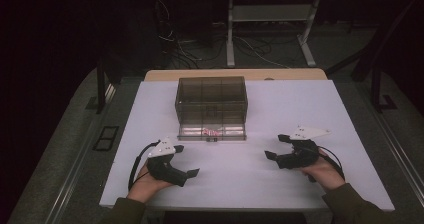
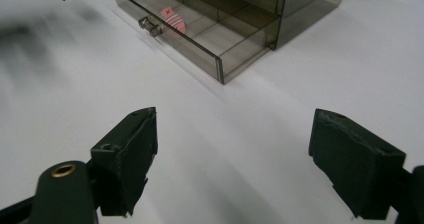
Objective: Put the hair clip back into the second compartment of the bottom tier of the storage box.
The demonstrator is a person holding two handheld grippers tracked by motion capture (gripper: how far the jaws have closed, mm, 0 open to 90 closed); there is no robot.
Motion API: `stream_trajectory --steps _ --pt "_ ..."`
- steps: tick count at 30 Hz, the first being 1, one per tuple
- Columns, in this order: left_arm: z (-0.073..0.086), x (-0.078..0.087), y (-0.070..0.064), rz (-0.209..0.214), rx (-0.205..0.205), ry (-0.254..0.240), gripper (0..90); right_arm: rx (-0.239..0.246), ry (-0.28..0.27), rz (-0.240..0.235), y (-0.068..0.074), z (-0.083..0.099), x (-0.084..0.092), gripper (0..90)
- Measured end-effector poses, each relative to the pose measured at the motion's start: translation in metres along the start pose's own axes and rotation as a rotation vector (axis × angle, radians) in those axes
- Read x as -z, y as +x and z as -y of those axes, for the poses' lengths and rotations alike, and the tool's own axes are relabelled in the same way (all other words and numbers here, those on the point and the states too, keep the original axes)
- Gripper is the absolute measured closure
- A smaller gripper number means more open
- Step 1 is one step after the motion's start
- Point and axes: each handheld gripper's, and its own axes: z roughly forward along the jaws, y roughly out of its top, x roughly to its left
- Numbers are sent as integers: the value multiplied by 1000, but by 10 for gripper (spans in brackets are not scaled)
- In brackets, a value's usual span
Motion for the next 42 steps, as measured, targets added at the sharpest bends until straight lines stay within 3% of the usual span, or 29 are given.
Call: stream_trajectory --steps 26,42 --pt "1 0 1 -7 -2 2 0 -51 -48 45 -17 36 40 186" --pt "1 0 2 -9 -1 4 0 -43 -29 36 -15 37 39 186"
